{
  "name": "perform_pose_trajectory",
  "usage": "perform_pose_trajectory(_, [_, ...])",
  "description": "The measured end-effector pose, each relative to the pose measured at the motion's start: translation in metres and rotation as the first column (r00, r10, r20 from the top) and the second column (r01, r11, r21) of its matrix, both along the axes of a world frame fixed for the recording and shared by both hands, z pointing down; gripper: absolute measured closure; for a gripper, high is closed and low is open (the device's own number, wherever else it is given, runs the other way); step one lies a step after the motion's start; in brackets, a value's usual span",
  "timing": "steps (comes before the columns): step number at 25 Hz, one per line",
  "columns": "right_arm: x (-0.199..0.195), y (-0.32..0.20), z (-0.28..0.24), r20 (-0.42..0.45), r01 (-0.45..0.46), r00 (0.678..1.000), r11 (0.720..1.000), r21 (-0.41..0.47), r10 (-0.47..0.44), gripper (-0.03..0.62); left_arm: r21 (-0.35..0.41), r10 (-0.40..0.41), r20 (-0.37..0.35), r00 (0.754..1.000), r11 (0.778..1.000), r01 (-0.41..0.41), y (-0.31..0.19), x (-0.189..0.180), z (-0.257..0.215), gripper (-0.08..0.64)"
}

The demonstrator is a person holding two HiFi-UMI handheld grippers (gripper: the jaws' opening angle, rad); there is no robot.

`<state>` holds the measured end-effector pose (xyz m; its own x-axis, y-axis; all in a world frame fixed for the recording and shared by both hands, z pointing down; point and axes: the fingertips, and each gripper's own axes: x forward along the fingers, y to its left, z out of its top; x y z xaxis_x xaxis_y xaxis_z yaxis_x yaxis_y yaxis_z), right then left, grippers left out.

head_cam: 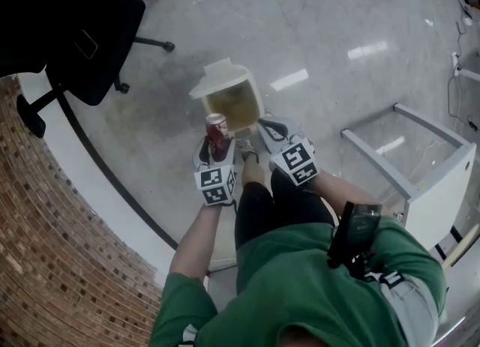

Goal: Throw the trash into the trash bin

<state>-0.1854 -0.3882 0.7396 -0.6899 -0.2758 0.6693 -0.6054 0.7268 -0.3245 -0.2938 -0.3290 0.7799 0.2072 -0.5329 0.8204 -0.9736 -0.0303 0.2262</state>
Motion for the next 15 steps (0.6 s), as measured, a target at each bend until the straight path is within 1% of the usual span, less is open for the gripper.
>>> perform_pose_trajectory(7, [0.003, 0.003, 0.044, -0.026, 0.002, 1.000, 1.000, -0.017, -0.002, 0.589, -0.016, 0.060, 0.012, 0.998, 0.998, -0.060, -0.005, 0.005, 0.044, 0.232])
perform_pose_trajectory(15, [0.005, 0.009, 0.086, -0.042, 0.004, 0.999, 1.000, -0.030, -0.005, 0.589, -0.053, 0.092, 0.016, 0.996, 0.994, -0.091, -0.001, 0.010, 0.098, 0.232])
